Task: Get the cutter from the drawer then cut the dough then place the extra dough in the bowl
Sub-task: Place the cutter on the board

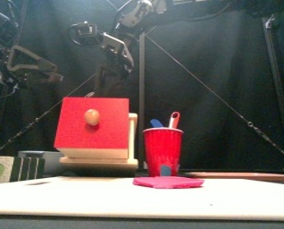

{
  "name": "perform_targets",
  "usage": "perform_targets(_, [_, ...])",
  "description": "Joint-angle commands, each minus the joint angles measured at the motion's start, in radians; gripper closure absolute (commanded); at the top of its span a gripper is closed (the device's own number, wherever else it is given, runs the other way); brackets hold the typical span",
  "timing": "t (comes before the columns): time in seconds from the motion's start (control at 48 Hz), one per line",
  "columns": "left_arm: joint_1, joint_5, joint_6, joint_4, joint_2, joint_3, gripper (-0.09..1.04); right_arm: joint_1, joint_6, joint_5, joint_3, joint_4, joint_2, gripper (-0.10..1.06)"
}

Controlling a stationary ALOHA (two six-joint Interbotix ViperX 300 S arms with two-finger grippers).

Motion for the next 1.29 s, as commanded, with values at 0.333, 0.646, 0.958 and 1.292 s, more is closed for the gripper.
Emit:
perform_targets(0.333, [0.003, 0.002, 0.0, -0.005, 0.003, -0.006, 0.12, 0.006, 0.002, -0.015, -0.032, 0.048, -0.025, 0.57])
perform_targets(0.646, [0.005, 0.002, 0.0, -0.003, 0.003, -0.008, 0.12, 0.037, 0.002, -0.012, -0.029, 0.072, -0.017, 0.57])
perform_targets(0.958, [0.006, 0.002, -0.002, -0.006, 0.003, -0.006, 0.12, 0.04, -0.002, 0.003, -0.063, 0.054, -0.052, 0.57])
perform_targets(1.292, [0.021, 0.014, 0.002, -0.023, 0.003, -0.005, 0.12, 0.048, 0.0, 0.032, -0.071, 0.06, -0.115, 0.57])
